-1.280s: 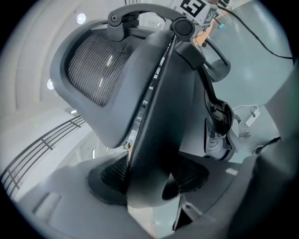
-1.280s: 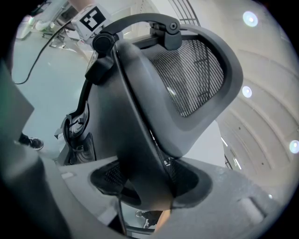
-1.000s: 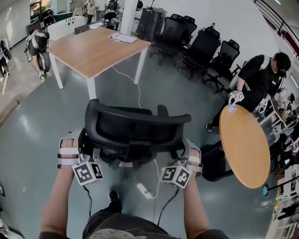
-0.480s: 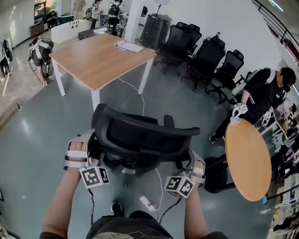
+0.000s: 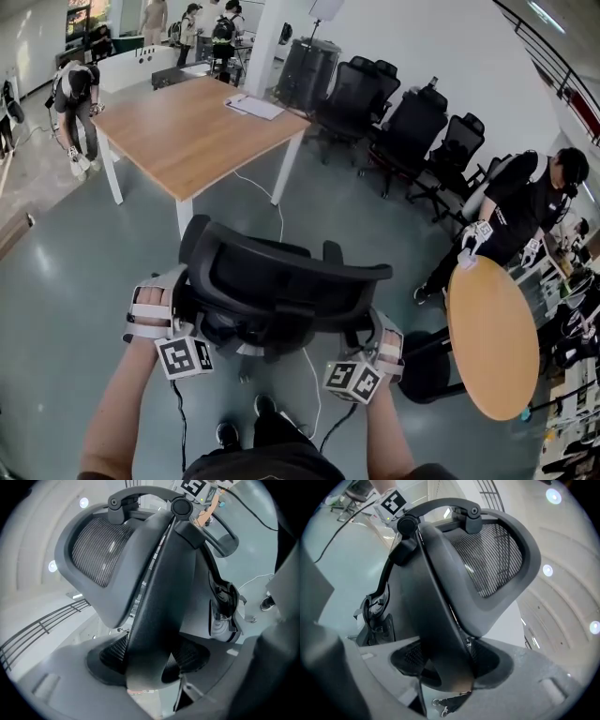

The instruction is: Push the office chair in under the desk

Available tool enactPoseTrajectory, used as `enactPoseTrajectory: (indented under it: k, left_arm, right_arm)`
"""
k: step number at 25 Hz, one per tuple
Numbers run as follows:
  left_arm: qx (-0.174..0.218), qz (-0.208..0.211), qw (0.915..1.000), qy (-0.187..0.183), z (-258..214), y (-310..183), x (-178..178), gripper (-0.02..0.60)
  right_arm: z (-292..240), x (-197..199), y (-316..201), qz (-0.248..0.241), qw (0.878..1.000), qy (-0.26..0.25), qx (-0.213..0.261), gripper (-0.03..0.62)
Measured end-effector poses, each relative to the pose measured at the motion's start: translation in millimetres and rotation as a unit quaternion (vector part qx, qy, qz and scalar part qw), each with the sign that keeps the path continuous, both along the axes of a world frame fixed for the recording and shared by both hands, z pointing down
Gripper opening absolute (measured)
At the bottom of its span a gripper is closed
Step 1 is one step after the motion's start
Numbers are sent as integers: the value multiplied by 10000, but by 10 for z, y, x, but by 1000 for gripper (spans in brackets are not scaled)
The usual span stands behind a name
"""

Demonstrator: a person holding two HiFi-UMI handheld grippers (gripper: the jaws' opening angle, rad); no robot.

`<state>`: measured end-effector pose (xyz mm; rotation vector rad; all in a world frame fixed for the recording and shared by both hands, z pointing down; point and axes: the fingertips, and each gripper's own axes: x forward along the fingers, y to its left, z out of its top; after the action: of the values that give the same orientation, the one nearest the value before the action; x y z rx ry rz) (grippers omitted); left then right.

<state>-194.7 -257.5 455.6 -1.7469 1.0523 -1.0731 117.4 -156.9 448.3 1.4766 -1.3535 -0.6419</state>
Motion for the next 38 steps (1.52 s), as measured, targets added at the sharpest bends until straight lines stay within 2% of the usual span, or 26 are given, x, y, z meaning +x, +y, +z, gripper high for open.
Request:
enactPoseTrajectory:
  k: [14,24,33,38]
  left_arm:
    - [-34,-412,9991,16,-60,-536,298,305]
    - [-84,-872,9961,-89,-46,-966,856,307]
    - [85,-1390,9902,-58,-63,-1265,1322,311]
    - [110,-1457,9892,-84,-115,-1524,1511,311]
  right_arm:
    - [-49,365,-793,-418,9991,-32,59,255]
    - [-35,996,-1641,-873,9961,-106,-7,258]
    - [-43,1481,-2393,-1318,9912,-151,-17,259]
    - [-101,1658,-2782,-1484,9888,-128,77,262]
